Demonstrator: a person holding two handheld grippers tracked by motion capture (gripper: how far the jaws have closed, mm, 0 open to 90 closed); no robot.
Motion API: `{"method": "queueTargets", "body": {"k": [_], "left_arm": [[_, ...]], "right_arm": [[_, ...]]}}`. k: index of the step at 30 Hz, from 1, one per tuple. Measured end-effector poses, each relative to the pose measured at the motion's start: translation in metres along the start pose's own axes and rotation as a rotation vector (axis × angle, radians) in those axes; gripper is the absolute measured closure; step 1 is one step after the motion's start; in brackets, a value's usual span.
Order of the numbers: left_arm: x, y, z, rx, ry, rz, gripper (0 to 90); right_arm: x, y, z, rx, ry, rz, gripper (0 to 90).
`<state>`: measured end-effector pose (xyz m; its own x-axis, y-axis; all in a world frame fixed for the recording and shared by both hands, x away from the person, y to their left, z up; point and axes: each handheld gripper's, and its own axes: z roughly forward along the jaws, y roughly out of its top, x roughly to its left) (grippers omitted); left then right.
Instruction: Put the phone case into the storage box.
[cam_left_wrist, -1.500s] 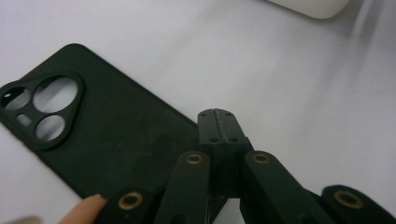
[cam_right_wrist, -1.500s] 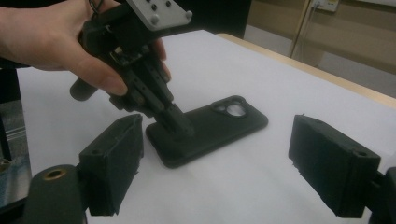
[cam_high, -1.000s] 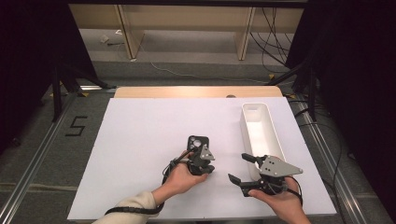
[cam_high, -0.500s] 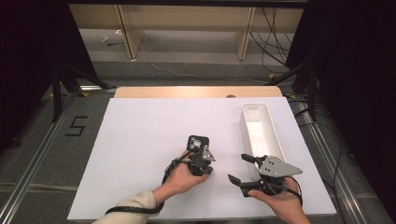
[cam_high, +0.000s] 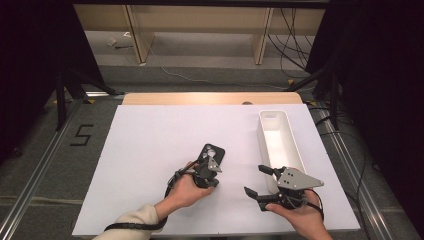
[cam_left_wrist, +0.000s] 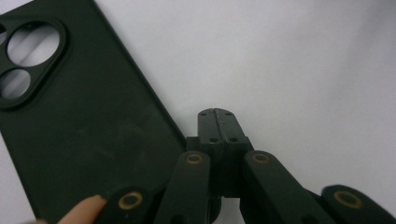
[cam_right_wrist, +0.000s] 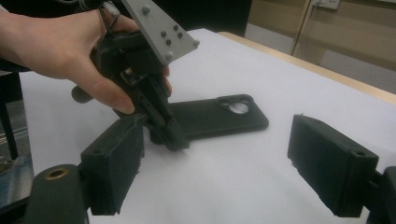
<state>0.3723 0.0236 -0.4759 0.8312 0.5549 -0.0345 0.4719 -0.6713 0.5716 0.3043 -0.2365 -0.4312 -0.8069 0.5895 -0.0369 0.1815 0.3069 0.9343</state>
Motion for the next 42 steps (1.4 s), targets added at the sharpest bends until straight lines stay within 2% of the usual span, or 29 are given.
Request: {"method": "queueTargets", "body": {"k": [10, 20, 29, 33, 36, 40, 42], "left_arm": [[0.009, -0.010, -0.009, 0.026, 0.013, -0.016, 90.0], [0.017, -0.021, -0.017, 0.032, 0.029, -0.043, 89.9], [0.016, -0.020, -0.019, 0.045, 0.034, -0.026, 89.7], [0.014, -0.016, -0.028, 0.036, 0.017, -0.024, 82.4], [0.016, -0.012, -0.034, 0.014, 0.054, -0.018, 73.4], [0.026, -0.008, -0.037, 0.035, 0.078, -0.039, 52.0], [0.031, -0.007, -0.036, 0.026, 0.106, -0.050, 43.1]], "right_arm": [[0.000, 0.000, 0.000, 0.002, -0.001, -0.001, 20.0], [0.000, 0.000, 0.000, 0.003, 0.000, -0.002, 20.0], [0.000, 0.000, 0.000, 0.003, 0.001, -0.003, 20.1], [0.000, 0.000, 0.000, -0.001, 0.000, -0.003, 20.1], [0.000, 0.000, 0.000, -0.001, 0.000, -0.001, 20.1], [0.001, 0.001, 0.000, 0.001, 0.001, -0.004, 20.1], [0.000, 0.000, 0.000, 0.003, 0.001, -0.003, 20.0]]}}
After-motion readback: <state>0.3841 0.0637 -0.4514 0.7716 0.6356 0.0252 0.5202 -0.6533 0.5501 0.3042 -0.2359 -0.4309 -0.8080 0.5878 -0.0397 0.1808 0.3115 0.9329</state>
